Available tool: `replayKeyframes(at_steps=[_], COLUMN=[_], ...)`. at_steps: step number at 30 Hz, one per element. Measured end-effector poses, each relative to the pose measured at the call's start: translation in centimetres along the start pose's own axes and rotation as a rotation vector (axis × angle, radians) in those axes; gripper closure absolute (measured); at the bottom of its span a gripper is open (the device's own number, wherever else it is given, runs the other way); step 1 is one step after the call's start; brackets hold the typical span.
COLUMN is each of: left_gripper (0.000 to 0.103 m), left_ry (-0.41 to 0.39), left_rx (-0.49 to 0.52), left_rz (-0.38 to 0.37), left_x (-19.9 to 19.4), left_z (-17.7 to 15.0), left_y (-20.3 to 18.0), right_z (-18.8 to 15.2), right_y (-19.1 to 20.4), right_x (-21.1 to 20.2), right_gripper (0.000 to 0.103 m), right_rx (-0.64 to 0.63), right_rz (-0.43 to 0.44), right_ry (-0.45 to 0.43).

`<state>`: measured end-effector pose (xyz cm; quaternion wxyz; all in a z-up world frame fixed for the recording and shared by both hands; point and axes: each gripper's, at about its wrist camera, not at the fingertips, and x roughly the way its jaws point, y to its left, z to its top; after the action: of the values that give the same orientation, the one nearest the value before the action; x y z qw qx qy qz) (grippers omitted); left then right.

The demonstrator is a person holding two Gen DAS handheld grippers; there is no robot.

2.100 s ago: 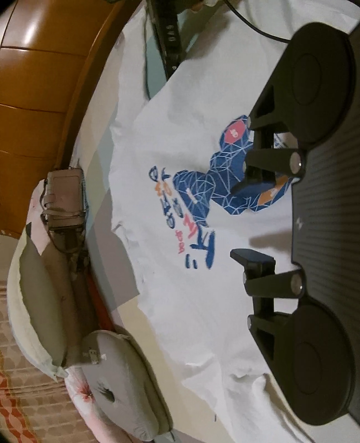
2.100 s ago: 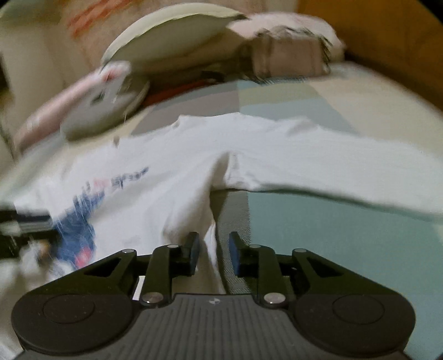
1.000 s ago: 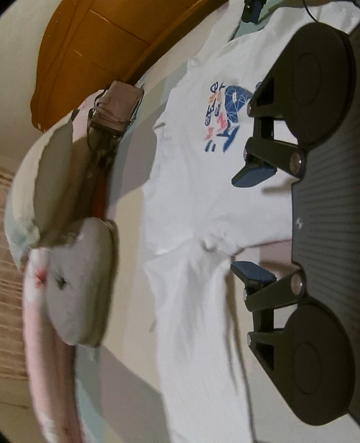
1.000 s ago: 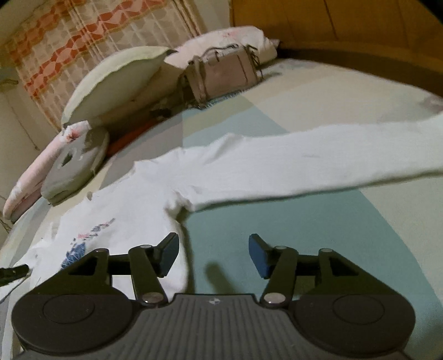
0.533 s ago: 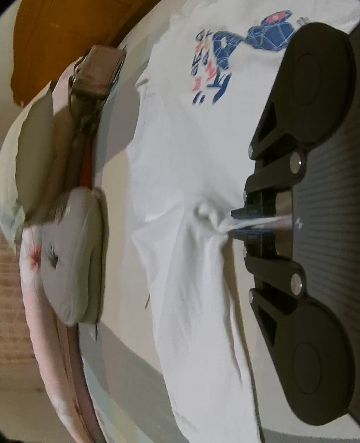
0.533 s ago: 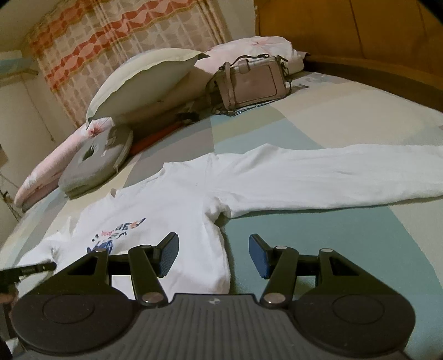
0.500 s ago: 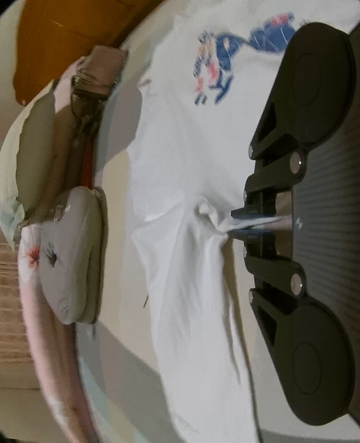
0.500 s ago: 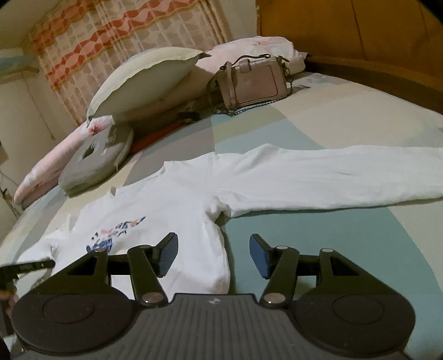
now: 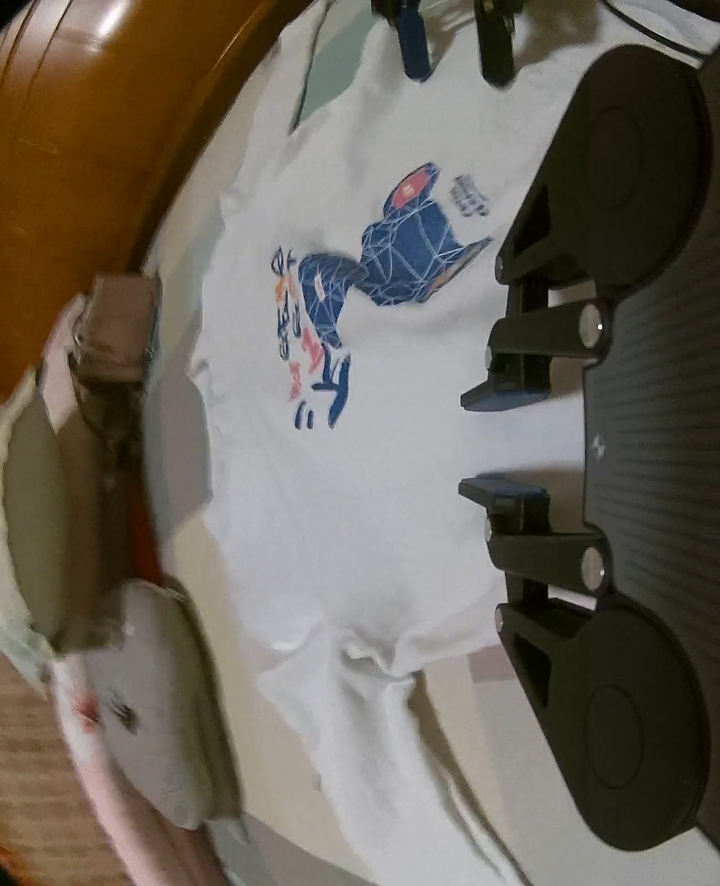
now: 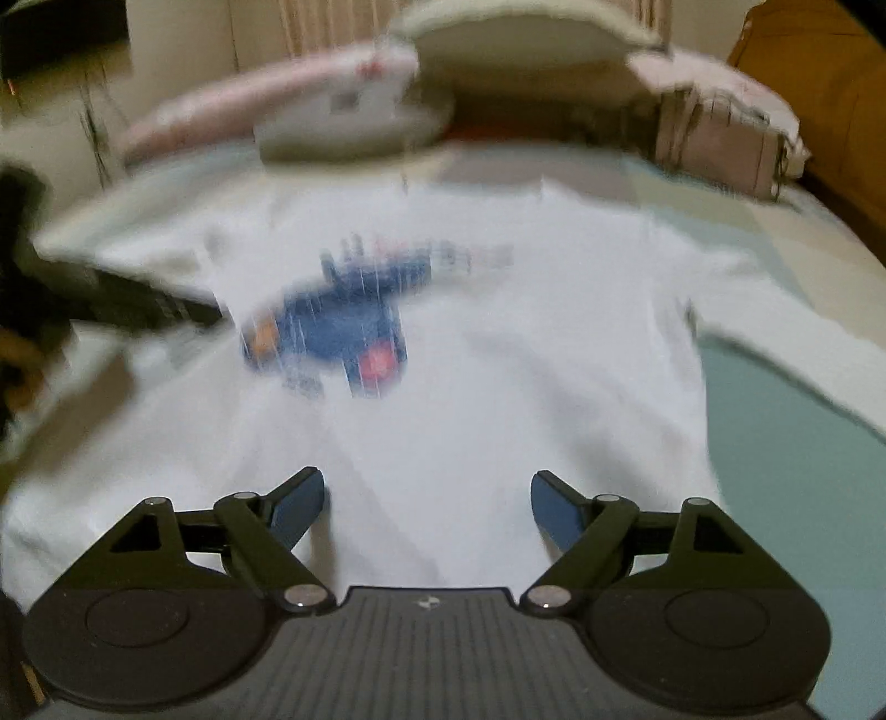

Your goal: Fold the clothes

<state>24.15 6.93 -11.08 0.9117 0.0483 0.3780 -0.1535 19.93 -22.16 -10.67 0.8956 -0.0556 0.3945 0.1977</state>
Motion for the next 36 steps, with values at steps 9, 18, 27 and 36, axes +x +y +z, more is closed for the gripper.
replayKeyframes(at_steps=[9,18,27,36], left_gripper=[0.064,0.041,0.031,0.033], left_ry=[-0.001,0.002,0.033,-0.025], left_rx=[0.116,0.216,0.118,0.162], left_rz=[0.048,0.041,0.046,-0.038], left_x=[-3.6,-3.8,-4.2,-4.4], left_z=[-1.9,-2.8,-3.5,-2.8], left_y=[-0.7,-3.0,0.5,-1.5], right_z=[-5.0,-1.7,-5.5,-1.2], right_y=[-0.6,9.9,10.5,8.0], right_x=[-5.1,-3.5,-4.0,-4.9], right_gripper=[0.0,0.001,0.0,0.001], right_rx=[0.019,-0.117,-0.063,-0.062], right_rz=[-0.103,-0.026,-0.006,0.015], right_ry=[0.07,-0.041,0.053,-0.038])
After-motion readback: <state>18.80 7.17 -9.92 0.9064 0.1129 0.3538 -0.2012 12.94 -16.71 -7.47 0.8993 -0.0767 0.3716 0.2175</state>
